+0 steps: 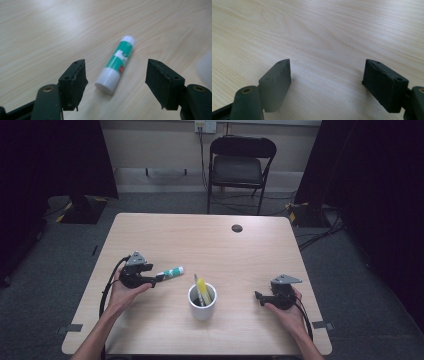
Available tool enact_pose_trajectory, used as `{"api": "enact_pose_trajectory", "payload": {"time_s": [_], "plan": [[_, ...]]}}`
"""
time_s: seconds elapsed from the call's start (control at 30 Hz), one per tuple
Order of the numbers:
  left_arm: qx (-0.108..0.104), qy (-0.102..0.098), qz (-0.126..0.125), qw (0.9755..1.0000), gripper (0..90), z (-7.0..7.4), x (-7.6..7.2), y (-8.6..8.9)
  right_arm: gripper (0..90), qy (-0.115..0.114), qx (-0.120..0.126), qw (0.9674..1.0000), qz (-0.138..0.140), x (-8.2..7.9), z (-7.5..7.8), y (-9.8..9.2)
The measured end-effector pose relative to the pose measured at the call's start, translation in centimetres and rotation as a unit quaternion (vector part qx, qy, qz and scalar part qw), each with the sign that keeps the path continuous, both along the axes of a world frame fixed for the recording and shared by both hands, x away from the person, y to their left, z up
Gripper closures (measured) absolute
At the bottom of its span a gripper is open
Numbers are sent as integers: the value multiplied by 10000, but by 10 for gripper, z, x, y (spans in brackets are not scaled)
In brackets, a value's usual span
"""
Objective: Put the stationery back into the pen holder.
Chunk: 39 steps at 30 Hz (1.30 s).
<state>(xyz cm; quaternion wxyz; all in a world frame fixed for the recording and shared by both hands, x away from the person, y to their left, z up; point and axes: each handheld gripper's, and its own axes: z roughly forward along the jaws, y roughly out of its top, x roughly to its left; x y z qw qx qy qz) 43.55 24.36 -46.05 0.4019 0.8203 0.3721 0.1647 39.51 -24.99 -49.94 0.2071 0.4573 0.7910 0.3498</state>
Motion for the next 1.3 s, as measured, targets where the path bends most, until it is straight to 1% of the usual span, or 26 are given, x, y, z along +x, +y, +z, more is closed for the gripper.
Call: {"api": "enact_pose_trajectory", "payload": {"time_s": [0.07, 0.13, 0.17, 0.23, 0.27, 0.33, 0.43, 0.47, 0.5, 0.53, 0.57, 0.6, 0.63, 0.67, 0.77, 0.83, 0.93, 0.97, 1.0, 1.03, 1.07, 1.1, 1.13, 1.17, 1.23, 1.3], "plan": [[-138, -3, 71, 9999, 378, -1, 6, 0, 217, -11, -9, 10000, -2, 0, 0, 0], [-270, -80, 108, 9995, 395, -1, 9, -1, 217, -13, -9, 10000, 0, 0, 0, 0], [-122, -77, 108, 9998, 395, -5, 13, -3, 217, -12, -5, 10000, -2, 0, 0, 0], [-113, -61, 53, 9999, 408, -8, 14, -2, 218, -10, -1, 10000, -11, 0, 0, 0], [-201, -4, 51, 9998, 443, -11, 16, -2, 217, -10, -6, 10000, -11, 0, 0, 0], [-249, -6, -12, 9997, 443, -11, 16, -2, 217, -9, 0, 10000, -11, 0, 0, 0], [-136, -75, -156, 9998, 436, -10, 13, -8, 218, -9, -2, 10000, -11, 0, 0, 0], [82, -133, -209, 9997, 441, -9, 12, -9, 218, -8, -3, 10000, -10, 0, 0, 0], [-35, -109, -225, 9997, 446, -10, 11, -11, 218, -4, 5, 10000, -11, 0, 0, 0], [-22, -124, -218, 9997, 459, -10, 12, -11, 217, -5, 6, 10000, -8, 0, 0, 0], [25, -130, -206, 9997, 480, -11, 13, -11, 217, -4, 4, 10000, -9, 0, 0, 0], [153, -114, -269, 9995, 480, -12, 14, -10, 217, -4, 4, 10000, -9, 0, 0, 0], [227, -28, -292, 9993, 494, -14, 14, -9, 217, -5, 5, 10000, -9, 0, 0, 0], [128, 79, -326, 9994, 515, -18, 15, -8, 218, -5, 5, 10000, -9, 0, 0, 0], [155, 41, -280, 9995, 537, -20, 16, -8, 217, -4, 7, 10000, -10, 0, 0, 0], [82, 115, -338, 9993, 569, -23, 17, -9, 218, -3, 7, 10000, -10, 0, 0, 0], [203, 110, -398, 9989, 576, -24, 17, -13, 217, -1, 7, 10000, -13, 0, 0, 0], [142, 166, -370, 9991, 590, -25, 16, -15, 217, -2, 7, 10000, -10, 0, 0, 0], [309, 131, -454, 9984, 601, -25, 16, -15, 218, -3, 6, 10000, -10, 0, 0, 0], [310, 120, -445, 9985, 611, -26, 16, -16, 218, -1, 6, 10000, -12, 0, 0, 0], [293, 225, -439, 9984, 614, -26, 15, -17, 217, -1, 6, 10000, -12, 0, 0, 0], [234, 234, -427, 9985, 622, -27, 14, -18, 218, -2, 6, 10000, -11, 0, 0, 0], [321, 216, -479, 9981, 639, -26, 14, -18, 217, -1, 4, 10000, -9, 0, 0, 0], [298, 278, -534, 9977, 641, -27, 14, -19, 217, 1, 7, 10000, -12, 0, 0, 0], [375, 246, -537, 9975, 641, -26, 13, -20, 218, -2, 6, 10000, -12, 0, 0, 0], [344, 265, -566, 9975, 639, -27, 13, -21, 218, -2, 6, 10000, -11, 0, 0, 0]]}}
